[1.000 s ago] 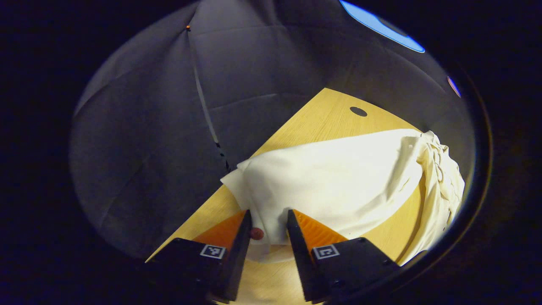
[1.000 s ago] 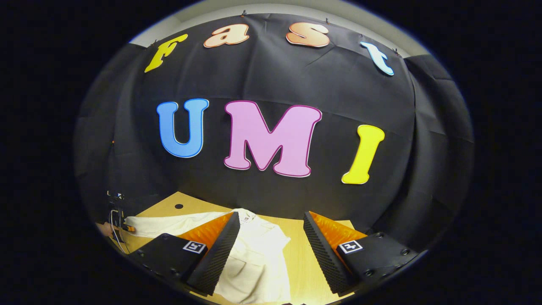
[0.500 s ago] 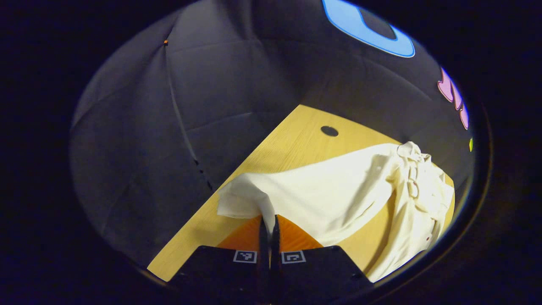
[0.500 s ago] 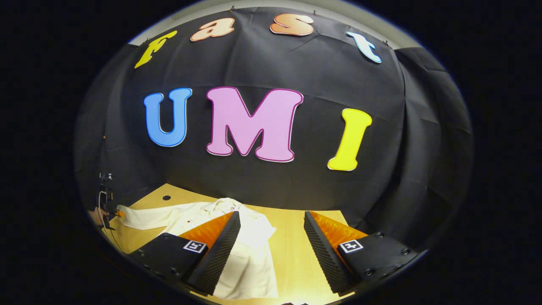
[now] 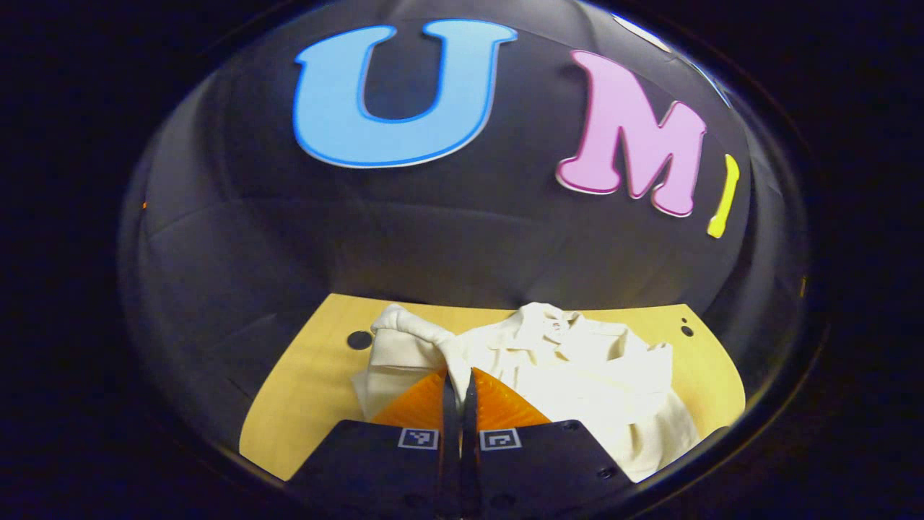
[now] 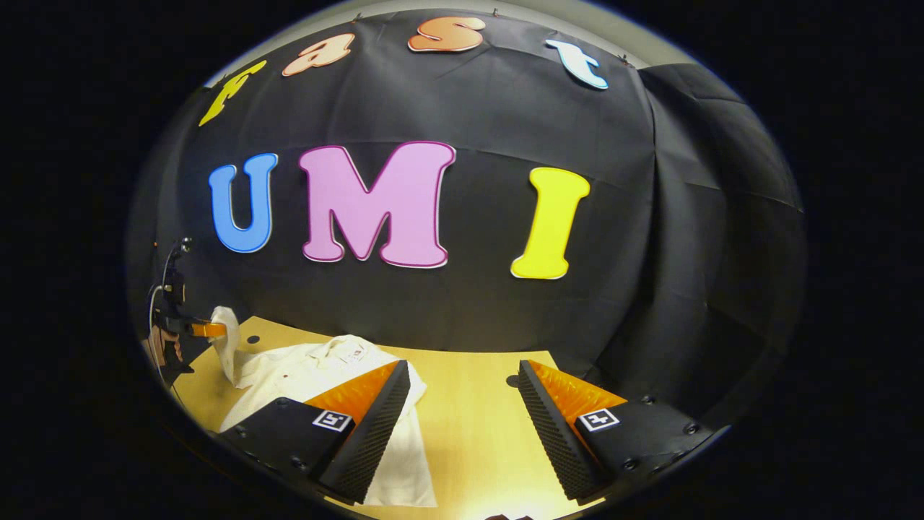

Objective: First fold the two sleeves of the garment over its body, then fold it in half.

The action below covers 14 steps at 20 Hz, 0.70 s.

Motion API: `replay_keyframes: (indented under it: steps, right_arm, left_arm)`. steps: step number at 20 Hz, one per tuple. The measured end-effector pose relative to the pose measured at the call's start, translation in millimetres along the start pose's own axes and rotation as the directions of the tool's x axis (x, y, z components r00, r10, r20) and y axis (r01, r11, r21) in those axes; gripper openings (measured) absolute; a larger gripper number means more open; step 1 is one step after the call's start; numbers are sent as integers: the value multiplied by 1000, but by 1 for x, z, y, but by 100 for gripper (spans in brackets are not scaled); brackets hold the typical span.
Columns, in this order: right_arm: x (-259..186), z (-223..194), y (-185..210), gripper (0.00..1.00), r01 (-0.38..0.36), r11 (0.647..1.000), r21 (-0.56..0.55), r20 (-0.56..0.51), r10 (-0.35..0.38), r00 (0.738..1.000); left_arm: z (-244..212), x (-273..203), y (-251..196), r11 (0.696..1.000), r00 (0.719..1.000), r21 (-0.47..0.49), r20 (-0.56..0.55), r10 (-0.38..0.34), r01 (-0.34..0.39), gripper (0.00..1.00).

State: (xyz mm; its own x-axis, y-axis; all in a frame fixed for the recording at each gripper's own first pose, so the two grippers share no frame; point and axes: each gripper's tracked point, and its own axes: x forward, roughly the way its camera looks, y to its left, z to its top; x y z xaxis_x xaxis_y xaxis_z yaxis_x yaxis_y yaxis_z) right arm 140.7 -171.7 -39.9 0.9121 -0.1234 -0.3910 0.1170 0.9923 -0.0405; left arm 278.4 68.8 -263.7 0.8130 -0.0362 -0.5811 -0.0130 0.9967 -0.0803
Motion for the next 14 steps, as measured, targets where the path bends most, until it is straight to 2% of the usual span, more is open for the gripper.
replay_keyframes:
  steps: [3, 7, 9, 10, 11, 12, 14]
  right_arm:
    - [7, -10, -30, 97, 30, 1000, 3, -17, -30, 999]
    - [15, -26, -71, 97, 78, 997, 9, -40, -78, 996]
    - [16, -33, -88, 97, 97, 995, 16, -54, -96, 994]
    - [17, -37, -95, 100, 105, 994, 18, -61, -104, 993]
    - [19, -42, -101, 97, 110, 994, 18, -68, -108, 992]
    - [20, -47, -103, 97, 112, 994, 18, -73, -111, 991]
    - [23, -59, -104, 97, 111, 994, 11, -93, -110, 990]
  left_arm:
    - [28, 6, -101, 989, 989, 36, 30, -143, 142, 6]
    - [32, 14, -212, 950, 953, 87, 25, -302, 299, 7]
    - [24, 9, -227, 931, 936, 108, 7, -352, 349, 9]
    - [20, 11, -243, 921, 927, 110, -6, -376, 374, 16]
    - [16, 12, -256, 912, 918, 107, -19, -397, 397, 27]
    - [15, 12, -267, 907, 913, 106, -18, -408, 407, 54]
    - [12, 13, -275, 910, 916, 117, 6, -402, 398, 99]
